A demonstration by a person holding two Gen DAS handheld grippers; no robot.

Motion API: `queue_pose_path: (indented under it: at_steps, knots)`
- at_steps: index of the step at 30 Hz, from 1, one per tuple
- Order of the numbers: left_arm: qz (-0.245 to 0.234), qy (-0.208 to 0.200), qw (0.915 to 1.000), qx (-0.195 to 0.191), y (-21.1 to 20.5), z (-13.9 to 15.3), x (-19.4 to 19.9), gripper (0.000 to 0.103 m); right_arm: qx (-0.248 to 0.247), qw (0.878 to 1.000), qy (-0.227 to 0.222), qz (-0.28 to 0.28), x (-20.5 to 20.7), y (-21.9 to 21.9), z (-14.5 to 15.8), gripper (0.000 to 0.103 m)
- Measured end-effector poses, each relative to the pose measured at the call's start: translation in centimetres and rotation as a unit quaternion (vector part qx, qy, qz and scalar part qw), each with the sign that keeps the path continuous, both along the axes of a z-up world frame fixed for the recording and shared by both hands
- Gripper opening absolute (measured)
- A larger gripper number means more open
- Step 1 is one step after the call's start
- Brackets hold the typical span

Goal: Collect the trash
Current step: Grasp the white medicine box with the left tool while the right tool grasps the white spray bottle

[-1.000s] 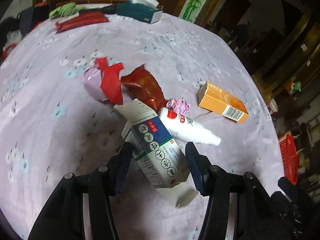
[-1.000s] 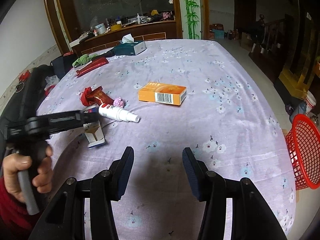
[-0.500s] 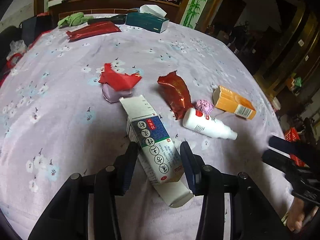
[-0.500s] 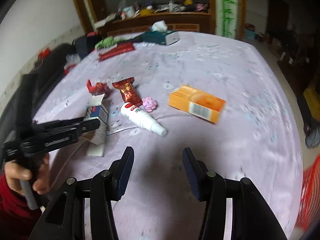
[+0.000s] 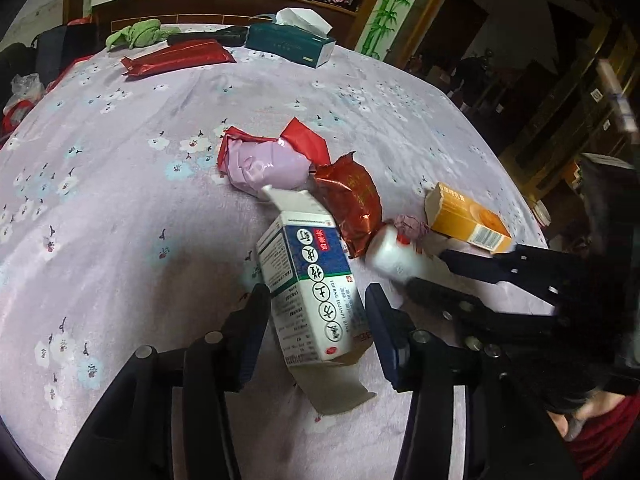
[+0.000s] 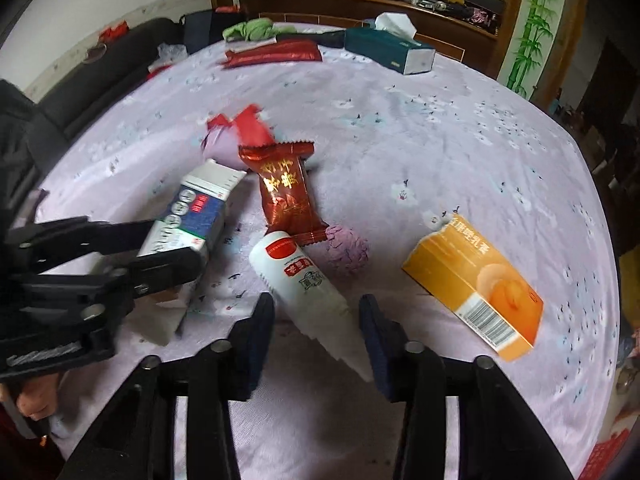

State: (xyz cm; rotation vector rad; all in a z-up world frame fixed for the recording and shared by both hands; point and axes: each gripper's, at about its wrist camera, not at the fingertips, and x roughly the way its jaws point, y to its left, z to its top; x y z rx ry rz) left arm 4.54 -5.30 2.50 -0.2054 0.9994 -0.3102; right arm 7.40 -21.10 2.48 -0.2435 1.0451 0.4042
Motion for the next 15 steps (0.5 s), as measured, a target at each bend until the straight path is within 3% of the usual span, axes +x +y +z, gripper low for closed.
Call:
queue_pose_path:
  at_steps: [5,12,15]
  knots:
    - [0.008,0.007,0.9999,-0.007,0.7,0.0,0.3,0.047,-0.010,1.000,-0.006,0.003,-0.7,0.5,-0.1,0.037]
    - [0.011,0.028,0.9995,0.006,-0.1,-0.6,0.8,0.051,0.024,0.998,0.005,-0.062,-2.8,-0.4,1.0,0.037]
    - [0.010,0.013,0.9997,0.017,-0.4,-0.3,0.7,0.051,0.043,0.996,0.004,-0.083,-4.5,-1.0,1.6,0.037]
